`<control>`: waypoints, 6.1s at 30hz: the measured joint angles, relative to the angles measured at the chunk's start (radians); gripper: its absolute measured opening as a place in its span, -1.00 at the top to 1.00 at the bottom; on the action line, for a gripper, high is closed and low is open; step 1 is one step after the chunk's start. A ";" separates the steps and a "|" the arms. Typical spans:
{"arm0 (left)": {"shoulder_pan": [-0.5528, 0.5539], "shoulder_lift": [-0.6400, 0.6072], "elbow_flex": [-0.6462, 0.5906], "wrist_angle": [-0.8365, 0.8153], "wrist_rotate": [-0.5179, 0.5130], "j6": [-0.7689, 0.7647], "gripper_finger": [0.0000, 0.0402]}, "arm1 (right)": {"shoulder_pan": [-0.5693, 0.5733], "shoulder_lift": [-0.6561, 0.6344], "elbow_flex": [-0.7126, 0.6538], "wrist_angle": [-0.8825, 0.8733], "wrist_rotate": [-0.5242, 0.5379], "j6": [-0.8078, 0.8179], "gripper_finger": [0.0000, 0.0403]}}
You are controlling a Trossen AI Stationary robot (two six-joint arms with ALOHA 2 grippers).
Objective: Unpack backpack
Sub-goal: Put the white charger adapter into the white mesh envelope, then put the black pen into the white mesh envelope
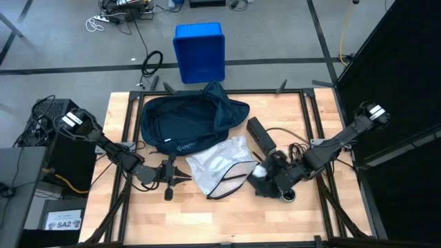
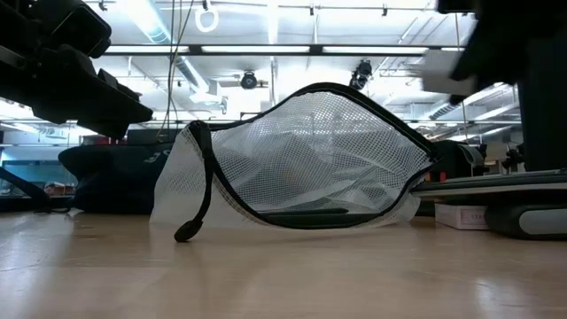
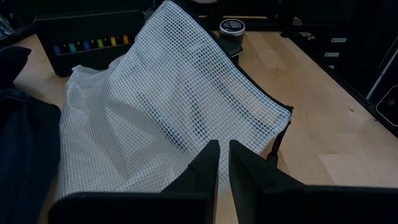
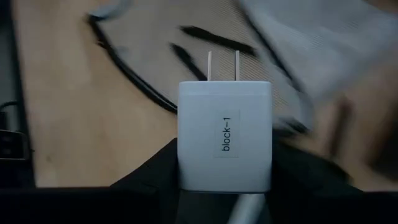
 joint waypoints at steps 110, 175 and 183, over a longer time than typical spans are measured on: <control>0.129 0.523 1.371 -1.595 -0.007 -0.427 0.95 | -0.091 0.215 -0.039 0.530 -0.084 -0.656 0.43; 0.179 0.833 1.626 -2.230 -0.048 -0.685 -0.76 | -0.090 0.215 -0.039 0.478 -0.044 -0.628 0.49; 0.186 0.834 1.617 -2.248 -0.102 -0.710 -0.76 | -0.090 0.215 -0.039 0.478 -0.044 -0.628 0.50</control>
